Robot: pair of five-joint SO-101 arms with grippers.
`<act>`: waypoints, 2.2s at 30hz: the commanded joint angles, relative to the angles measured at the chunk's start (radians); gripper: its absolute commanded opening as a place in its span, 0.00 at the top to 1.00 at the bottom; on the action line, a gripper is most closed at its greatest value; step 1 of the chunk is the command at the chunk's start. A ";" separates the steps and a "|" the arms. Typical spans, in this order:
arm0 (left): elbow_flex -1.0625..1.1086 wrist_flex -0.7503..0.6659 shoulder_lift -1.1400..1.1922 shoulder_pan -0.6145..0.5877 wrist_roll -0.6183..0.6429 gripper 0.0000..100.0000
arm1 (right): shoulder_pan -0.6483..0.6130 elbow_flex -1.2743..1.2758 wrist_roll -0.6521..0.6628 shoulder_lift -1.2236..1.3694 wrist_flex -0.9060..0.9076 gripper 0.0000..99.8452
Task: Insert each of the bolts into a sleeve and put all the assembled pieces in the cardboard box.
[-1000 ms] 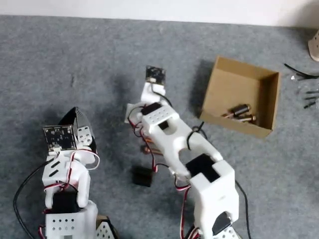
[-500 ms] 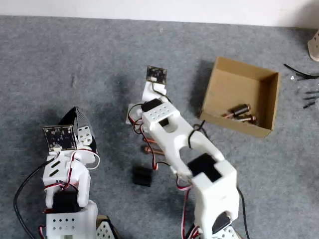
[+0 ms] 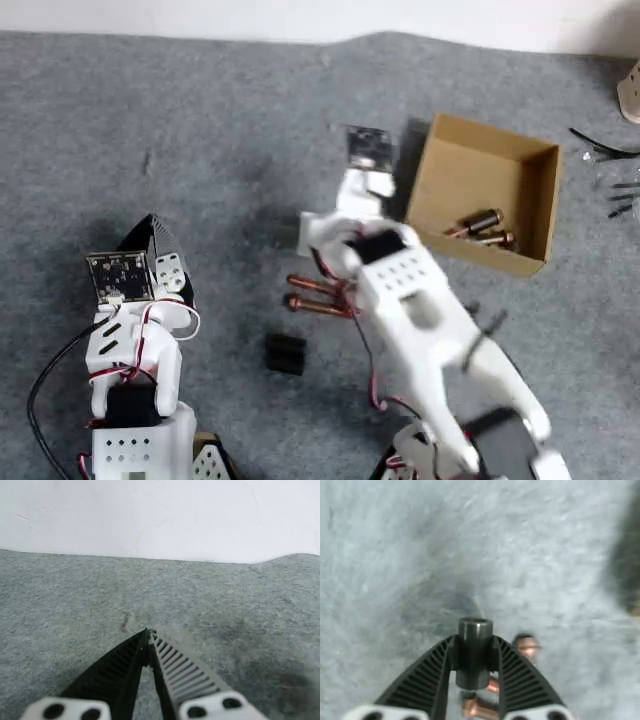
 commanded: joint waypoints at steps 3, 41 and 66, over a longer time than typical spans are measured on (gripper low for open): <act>0.019 -0.025 -0.001 -0.007 0.008 0.99 | 0.104 0.183 0.020 -0.259 -0.102 1.00; -0.499 -0.058 1.095 0.588 -0.313 0.99 | 0.314 1.079 0.295 -1.438 -0.189 1.00; -1.055 0.114 1.719 0.664 0.434 0.81 | 0.315 1.096 0.310 -1.489 -0.188 1.00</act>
